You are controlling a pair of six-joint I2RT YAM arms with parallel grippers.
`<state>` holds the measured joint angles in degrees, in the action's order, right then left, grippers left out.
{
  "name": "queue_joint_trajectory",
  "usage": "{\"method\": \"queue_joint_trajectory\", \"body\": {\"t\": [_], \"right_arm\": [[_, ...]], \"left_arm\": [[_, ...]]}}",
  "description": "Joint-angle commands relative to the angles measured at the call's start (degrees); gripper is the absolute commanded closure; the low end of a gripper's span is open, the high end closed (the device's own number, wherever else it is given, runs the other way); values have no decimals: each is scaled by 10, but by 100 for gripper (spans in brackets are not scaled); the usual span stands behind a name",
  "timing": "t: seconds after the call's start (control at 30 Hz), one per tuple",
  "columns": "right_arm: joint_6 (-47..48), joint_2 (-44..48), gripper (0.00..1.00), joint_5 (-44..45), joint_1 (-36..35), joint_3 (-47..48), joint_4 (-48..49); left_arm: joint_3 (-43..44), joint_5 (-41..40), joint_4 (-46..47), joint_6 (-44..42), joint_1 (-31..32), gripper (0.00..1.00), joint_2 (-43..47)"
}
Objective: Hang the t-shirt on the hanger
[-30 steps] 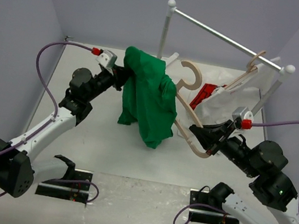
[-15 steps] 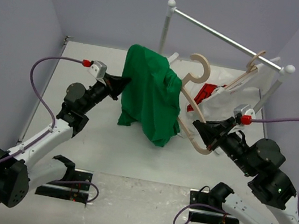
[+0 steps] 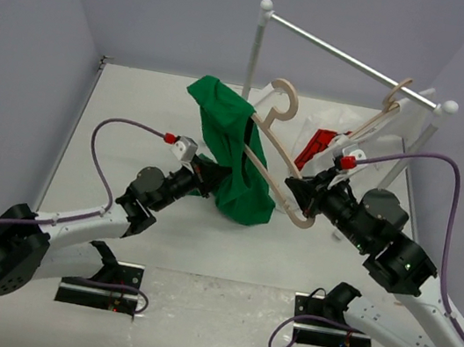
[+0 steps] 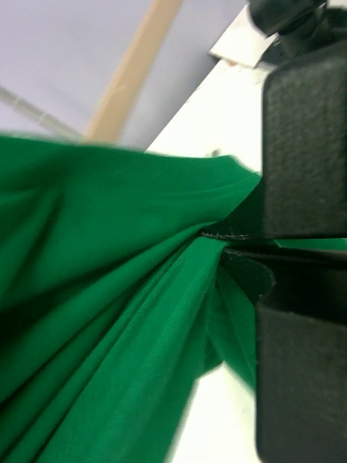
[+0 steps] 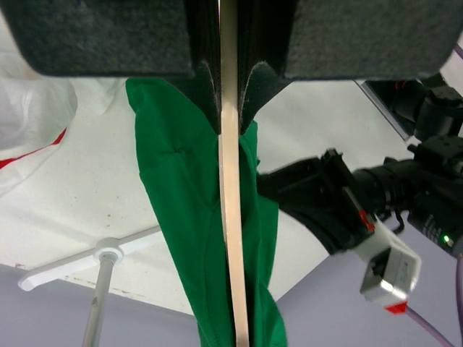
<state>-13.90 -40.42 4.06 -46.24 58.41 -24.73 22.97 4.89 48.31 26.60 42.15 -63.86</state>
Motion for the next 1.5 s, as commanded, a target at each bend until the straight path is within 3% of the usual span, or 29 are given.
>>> {"method": "queue_joint_trajectory", "body": {"t": [0.0, 0.27, 0.43, 0.5, 0.53, 0.6, 0.63, 0.67, 0.97, 1.13, 1.23, 1.3, 1.37, 1.47], "right_arm": [[-10, 15, 100, 52, 3, 21, 228], [-14, 36, 100, 37, 3, -25, 297], [-12, 47, 100, 38, 3, -43, 309], [-11, 55, 100, 40, 4, -50, 313], [-11, 59, 100, 41, 4, -53, 314], [-17, 61, 100, 37, 3, -56, 312], [-18, 60, 100, 34, 4, -57, 310], [-19, 57, 100, 28, 4, -57, 307], [-34, 25, 100, 39, 3, -67, 295], [-39, 19, 100, 39, 2, -66, 289], [-44, 18, 100, 27, 3, -67, 286], [-49, 14, 100, 17, 3, -64, 281], [-50, 10, 100, 13, 3, -58, 270], [-48, 7, 100, 15, 2, -55, 260]], "left_arm": [[-12, 26, 18, 18, 58, 100, -26], [19, 11, -14, 28, 109, 100, -62], [60, -34, -142, 8, 109, 100, -4], [92, -114, -227, 13, 109, 97, 20], [119, -174, -297, 21, 109, 85, 32], [157, -266, -396, 33, 110, 33, 53], [172, -289, -430, 34, 109, 22, 62], [199, -295, -460, 20, 109, 18, 74], [361, -195, -569, -61, 109, 35, 90], [437, -175, -590, -87, 109, 36, 81], [464, -227, -559, -114, 109, 51, 56], [494, -226, -541, -137, 108, 68, 21], [514, -220, -537, -151, 108, 67, -14], [530, -250, -523, -158, 108, 50, -43]]}}
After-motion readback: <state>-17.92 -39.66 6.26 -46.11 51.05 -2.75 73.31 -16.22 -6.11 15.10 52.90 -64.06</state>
